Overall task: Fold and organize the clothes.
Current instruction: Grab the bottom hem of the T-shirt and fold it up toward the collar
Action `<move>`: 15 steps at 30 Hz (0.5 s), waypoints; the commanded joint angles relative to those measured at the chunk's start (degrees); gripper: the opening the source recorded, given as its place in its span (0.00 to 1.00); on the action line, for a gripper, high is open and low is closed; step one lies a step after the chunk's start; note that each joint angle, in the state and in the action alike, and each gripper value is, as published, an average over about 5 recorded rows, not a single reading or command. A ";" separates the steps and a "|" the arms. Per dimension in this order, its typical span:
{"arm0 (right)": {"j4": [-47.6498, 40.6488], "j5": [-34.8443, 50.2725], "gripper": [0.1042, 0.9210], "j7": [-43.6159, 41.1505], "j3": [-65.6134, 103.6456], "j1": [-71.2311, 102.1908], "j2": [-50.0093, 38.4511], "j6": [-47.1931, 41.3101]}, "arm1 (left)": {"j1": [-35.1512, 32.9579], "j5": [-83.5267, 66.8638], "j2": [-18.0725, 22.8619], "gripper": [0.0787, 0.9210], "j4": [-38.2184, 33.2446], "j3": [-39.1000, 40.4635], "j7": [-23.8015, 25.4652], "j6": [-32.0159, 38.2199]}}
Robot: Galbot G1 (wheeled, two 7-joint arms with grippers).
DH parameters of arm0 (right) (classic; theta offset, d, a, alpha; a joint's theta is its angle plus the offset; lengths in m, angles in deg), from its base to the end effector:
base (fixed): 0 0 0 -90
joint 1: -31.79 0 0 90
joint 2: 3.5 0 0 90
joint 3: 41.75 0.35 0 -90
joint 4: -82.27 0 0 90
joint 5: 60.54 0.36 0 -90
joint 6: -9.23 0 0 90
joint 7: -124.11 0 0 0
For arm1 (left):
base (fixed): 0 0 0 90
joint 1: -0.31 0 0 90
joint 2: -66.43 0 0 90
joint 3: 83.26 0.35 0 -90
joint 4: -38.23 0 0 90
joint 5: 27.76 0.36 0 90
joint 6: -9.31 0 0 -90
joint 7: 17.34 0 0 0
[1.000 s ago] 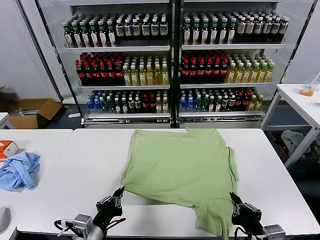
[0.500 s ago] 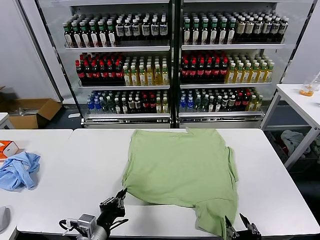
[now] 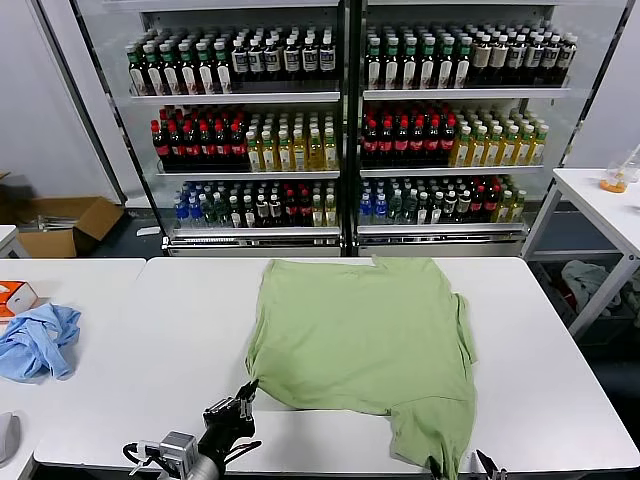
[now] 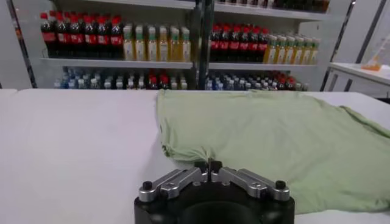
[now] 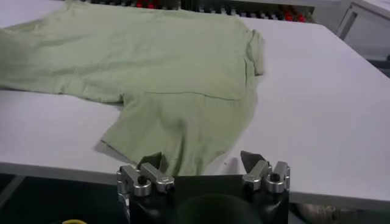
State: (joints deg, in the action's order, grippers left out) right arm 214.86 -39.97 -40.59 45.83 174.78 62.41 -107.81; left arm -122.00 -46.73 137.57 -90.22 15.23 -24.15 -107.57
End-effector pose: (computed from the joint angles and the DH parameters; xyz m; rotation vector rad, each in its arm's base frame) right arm 0.0782 -0.0332 -0.2727 0.0841 -2.4318 0.0823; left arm 0.1647 0.0014 -0.2613 -0.3154 -2.6867 0.0571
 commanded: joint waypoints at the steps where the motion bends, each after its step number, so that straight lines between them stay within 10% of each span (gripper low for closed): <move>1: -1.64 2.09 0.65 0.55 -0.76 0.33 0.30 -1.33 | 0.10 0.05 0.05 0.01 0.23 0.06 0.04 0.02; 15: -0.77 4.13 0.16 -1.41 -0.22 -0.61 -0.34 1.47 | 0.29 -0.32 0.43 0.01 0.33 0.40 0.13 0.19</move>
State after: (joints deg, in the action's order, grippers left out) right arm 214.67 -36.72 -42.31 46.09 173.81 61.64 -106.42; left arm -121.75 -47.12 137.99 -89.99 15.58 -24.01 -107.29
